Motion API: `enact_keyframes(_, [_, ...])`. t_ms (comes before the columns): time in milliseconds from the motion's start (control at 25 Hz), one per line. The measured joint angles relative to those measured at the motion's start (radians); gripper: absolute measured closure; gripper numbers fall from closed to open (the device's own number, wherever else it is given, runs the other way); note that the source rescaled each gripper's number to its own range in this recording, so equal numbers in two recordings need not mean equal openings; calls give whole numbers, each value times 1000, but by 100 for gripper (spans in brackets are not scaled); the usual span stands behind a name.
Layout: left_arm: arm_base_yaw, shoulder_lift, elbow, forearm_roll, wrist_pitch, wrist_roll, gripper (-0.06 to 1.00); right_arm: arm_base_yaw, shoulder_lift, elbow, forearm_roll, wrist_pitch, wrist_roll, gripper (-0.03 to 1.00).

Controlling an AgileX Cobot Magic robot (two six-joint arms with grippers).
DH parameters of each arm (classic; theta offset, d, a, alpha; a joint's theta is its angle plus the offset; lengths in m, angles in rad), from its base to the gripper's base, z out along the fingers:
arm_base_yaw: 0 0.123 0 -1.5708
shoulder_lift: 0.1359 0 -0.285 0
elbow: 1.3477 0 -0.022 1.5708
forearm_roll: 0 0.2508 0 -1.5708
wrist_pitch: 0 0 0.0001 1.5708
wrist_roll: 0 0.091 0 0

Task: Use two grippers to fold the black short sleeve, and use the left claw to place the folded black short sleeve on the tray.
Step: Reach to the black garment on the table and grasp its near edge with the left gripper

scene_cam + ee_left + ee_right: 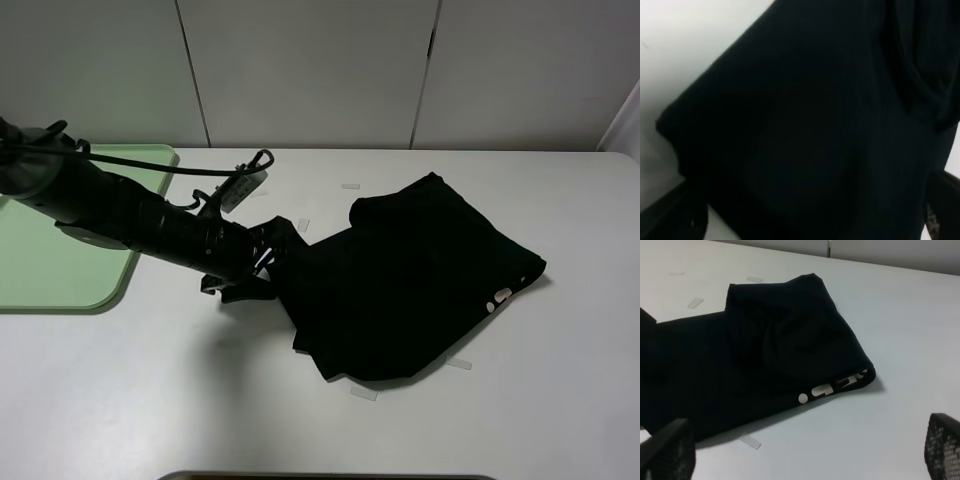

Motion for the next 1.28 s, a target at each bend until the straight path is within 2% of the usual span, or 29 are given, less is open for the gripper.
enact_keyframes(80, [-8,0,-8,0,-21,-6,11,0,0,0,0,0,0,-3])
enact_keyframes(160, [-12,0,-16,1,-44,-14,17,0,0,0,0,0,0,-3])
enact_keyframes(240, [-15,0,-18,1,-65,-28,30,0,0,0,0,0,0,-3])
enact_keyframes(440, [-15,1,-20,1,-120,-32,74,0,0,0,0,0,0,-3])
enact_keyframes(560, [-15,1,-31,1,-143,-32,90,0,0,0,0,0,0,-3])
enact_keyframes(760, [-11,1,-56,1,-171,-4,94,0,0,0,0,0,0,-3])
enact_keyframes(1000, [54,1,-69,20,-174,73,94,0,0,0,0,0,0,-3])
enact_keyframes(1280, [149,2,-127,231,-171,98,94,0,0,0,0,0,0,-3])
